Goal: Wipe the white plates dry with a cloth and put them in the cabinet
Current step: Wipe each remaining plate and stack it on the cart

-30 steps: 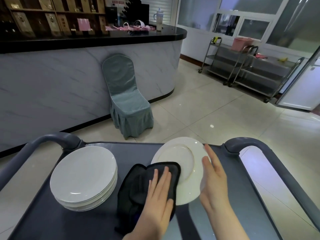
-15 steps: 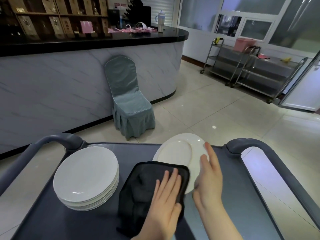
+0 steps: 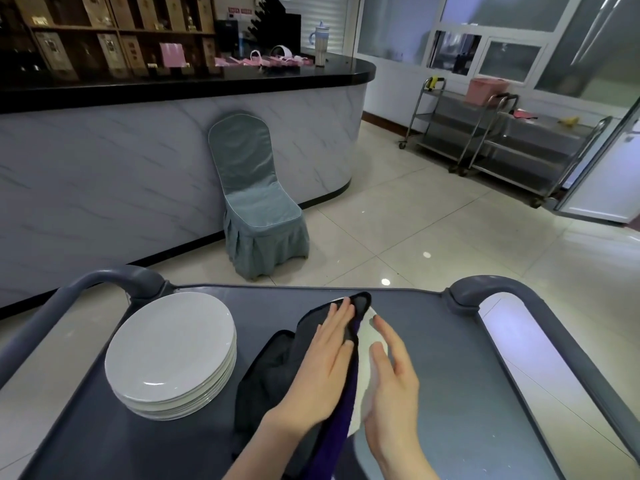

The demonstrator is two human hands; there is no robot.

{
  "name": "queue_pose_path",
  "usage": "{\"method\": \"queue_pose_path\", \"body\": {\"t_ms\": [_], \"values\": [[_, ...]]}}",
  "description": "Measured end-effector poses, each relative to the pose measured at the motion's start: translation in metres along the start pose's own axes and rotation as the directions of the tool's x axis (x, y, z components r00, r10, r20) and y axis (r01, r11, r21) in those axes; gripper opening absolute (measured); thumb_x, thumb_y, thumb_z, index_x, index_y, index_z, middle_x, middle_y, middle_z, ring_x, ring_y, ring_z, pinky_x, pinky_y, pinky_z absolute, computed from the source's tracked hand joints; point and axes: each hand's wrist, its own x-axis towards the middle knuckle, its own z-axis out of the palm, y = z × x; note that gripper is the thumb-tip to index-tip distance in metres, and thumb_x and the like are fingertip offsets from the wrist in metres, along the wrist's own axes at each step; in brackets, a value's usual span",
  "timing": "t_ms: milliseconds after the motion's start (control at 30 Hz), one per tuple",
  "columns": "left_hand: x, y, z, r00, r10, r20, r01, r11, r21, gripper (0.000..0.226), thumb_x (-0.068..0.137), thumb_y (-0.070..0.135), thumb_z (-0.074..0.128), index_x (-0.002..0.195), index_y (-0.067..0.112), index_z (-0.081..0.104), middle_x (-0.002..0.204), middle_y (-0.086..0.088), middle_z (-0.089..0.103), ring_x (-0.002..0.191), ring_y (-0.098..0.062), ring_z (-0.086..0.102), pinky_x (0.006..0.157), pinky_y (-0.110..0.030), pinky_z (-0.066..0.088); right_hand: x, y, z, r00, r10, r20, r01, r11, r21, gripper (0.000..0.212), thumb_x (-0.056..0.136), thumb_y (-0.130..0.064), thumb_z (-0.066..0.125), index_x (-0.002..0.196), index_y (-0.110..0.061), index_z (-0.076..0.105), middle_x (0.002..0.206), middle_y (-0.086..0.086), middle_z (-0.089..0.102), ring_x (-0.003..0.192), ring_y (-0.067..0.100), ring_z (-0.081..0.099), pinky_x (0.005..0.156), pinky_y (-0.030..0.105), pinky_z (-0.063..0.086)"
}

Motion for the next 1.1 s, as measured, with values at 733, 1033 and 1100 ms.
{"method": "queue_pose_path", "body": {"t_ms": [733, 1033, 1100], "values": [[-0.035, -0.025, -0.012, 0.99, -0.13, 0.06, 0.112, 0.962, 0.249, 0.059, 0.107, 0.013, 0.031, 0.147, 0.039, -0.005, 0.156, 0.028, -0.012, 0.148, 0.002, -0.014, 0.116, -0.016, -0.014, 0.005, -0.021, -0.003, 0.999, -0.037, -0.026, 0.038, 0.998, 0.04, 0.035, 0.102, -0.009, 0.051, 0.115, -0.033, 0.072, 0.118, -0.017, 0.072, 0.108, 0.001, 0.067, 0.083, 0.019, 0.052], [-0.027, -0.02, 0.019, 0.992, 0.023, 0.121, -0.036, 0.994, 0.106, 0.057, 0.102, 0.034, 0.026, 0.151, 0.045, -0.003, 0.16, 0.032, -0.007, 0.149, 0.002, -0.007, 0.122, -0.026, -0.003, -0.001, -0.003, -0.011, 0.998, 0.009, -0.065, -0.009, 1.0, -0.009, 0.039, 0.102, -0.005, 0.047, 0.113, -0.032, 0.072, 0.117, -0.012, 0.073, 0.11, 0.005, 0.067, 0.092, 0.027, 0.05], [-0.016, -0.026, 0.016, 0.995, -0.014, 0.101, -0.001, 0.99, 0.143, 0.054, 0.102, 0.04, 0.022, 0.149, 0.047, -0.005, 0.159, 0.033, -0.009, 0.148, 0.005, -0.008, 0.121, -0.026, -0.002, 0.0, -0.007, -0.013, 0.998, -0.006, -0.065, 0.005, 1.0, -0.01, 0.041, 0.102, -0.004, 0.047, 0.111, -0.034, 0.073, 0.115, -0.014, 0.073, 0.107, 0.003, 0.068, 0.082, 0.018, 0.053]]}}
